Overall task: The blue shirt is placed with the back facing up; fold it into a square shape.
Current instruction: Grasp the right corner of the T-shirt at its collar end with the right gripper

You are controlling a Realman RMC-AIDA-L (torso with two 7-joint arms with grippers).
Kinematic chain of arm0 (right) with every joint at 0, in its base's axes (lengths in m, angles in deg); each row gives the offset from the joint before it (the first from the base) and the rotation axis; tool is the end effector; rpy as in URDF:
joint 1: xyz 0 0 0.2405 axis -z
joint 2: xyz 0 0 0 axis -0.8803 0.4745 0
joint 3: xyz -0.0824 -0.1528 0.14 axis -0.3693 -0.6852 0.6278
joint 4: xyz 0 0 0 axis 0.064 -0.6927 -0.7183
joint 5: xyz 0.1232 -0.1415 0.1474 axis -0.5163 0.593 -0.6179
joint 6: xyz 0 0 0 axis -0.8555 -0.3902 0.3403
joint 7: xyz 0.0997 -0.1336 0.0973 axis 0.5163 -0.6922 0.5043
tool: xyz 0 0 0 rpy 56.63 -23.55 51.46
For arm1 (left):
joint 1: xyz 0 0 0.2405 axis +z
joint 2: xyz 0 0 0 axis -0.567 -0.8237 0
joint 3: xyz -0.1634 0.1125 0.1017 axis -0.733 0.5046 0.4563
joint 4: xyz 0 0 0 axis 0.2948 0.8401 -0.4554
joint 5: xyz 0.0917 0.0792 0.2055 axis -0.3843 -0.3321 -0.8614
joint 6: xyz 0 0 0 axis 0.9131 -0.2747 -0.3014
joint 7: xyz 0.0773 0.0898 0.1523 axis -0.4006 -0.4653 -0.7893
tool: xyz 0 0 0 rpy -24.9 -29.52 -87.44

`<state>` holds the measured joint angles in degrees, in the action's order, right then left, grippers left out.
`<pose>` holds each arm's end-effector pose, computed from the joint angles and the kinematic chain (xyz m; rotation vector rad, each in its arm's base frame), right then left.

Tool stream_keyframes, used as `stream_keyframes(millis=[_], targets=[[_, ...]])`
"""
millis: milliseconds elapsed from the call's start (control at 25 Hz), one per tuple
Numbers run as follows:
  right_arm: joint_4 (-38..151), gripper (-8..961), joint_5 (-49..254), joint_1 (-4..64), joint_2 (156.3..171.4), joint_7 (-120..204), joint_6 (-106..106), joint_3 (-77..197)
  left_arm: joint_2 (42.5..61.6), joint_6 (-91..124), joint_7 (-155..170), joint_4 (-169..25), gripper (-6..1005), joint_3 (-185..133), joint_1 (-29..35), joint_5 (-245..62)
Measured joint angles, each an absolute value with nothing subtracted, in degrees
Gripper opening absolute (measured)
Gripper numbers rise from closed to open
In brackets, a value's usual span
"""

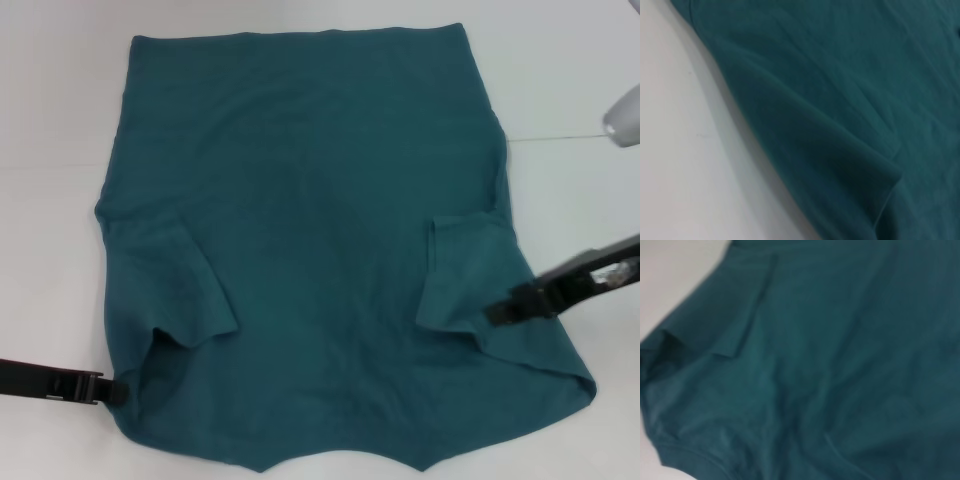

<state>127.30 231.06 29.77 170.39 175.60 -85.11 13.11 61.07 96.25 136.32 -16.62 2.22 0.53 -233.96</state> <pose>0.2111 0.3805 0.0369 -2.5197 1.1801 -0.1052 -0.2943 0.3585 0.0010 -2.3451 -1.5477 0.0064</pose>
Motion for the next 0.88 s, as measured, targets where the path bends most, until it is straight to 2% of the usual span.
stream_keyframes(millis=[360,880], targets=[[131.1,549,243.9,29.6,170.14,185.3,-90.8,15.8,61.07,96.4,136.3,-16.8,48,2.2,0.9,-233.9],[131.9,550,254.7,30.7,171.18,190.8,-90.7,12.8,61.07,95.9,136.3,-16.9,51,2.2,1.3,-234.0]])
